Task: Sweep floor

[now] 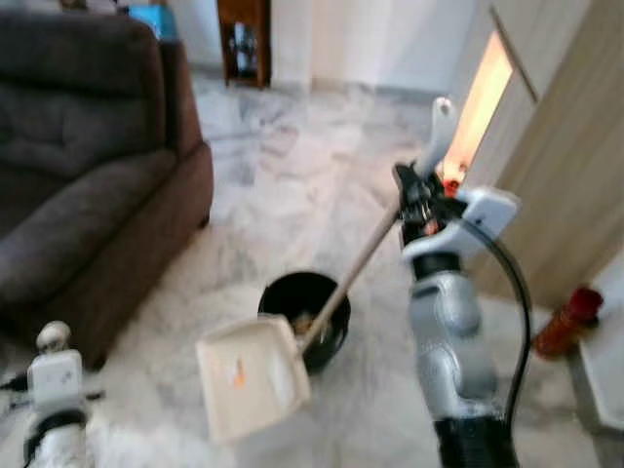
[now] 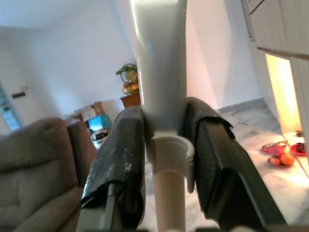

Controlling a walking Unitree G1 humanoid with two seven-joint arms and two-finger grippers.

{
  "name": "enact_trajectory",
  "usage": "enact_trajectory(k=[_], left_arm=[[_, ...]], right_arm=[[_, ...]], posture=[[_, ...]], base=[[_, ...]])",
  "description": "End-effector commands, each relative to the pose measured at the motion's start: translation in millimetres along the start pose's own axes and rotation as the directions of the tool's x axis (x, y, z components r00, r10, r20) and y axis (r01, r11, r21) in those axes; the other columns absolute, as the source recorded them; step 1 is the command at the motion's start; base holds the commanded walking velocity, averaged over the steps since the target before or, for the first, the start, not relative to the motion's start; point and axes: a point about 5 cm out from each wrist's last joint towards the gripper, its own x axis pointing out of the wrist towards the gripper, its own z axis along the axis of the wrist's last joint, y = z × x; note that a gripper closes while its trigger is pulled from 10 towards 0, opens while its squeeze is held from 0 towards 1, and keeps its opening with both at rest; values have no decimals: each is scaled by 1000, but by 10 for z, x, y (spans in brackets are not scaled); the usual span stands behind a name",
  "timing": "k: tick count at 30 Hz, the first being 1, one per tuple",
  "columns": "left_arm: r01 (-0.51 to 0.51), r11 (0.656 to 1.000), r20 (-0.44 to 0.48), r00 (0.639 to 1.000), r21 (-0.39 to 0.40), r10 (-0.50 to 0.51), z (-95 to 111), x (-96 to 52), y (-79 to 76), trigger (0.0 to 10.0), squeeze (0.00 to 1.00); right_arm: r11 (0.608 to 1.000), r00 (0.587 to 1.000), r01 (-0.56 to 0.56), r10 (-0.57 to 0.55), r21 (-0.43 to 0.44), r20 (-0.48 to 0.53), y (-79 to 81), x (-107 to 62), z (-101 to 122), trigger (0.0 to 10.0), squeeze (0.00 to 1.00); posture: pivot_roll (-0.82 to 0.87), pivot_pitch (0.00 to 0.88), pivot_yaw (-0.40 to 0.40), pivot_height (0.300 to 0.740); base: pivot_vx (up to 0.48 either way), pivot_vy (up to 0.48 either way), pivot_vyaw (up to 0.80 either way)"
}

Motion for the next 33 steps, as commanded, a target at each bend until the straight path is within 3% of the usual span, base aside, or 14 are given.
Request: enact_trajectory(k=[1, 33], left_arm=[[-23, 999, -4, 1000, 25, 23, -19, 1, 117, 10000, 0], [-25, 999, -3, 1000, 22, 25, -18, 13, 126, 10000, 0]], right_arm=[[998, 997, -59, 57, 34, 43, 184, 44, 81, 10000, 0], [996, 998, -57, 55, 66, 36, 185, 52, 72, 10000, 0]], posture=[[111, 0, 4, 740], [116, 0, 3, 740]], base=[[247, 0, 0], [253, 0, 0]])
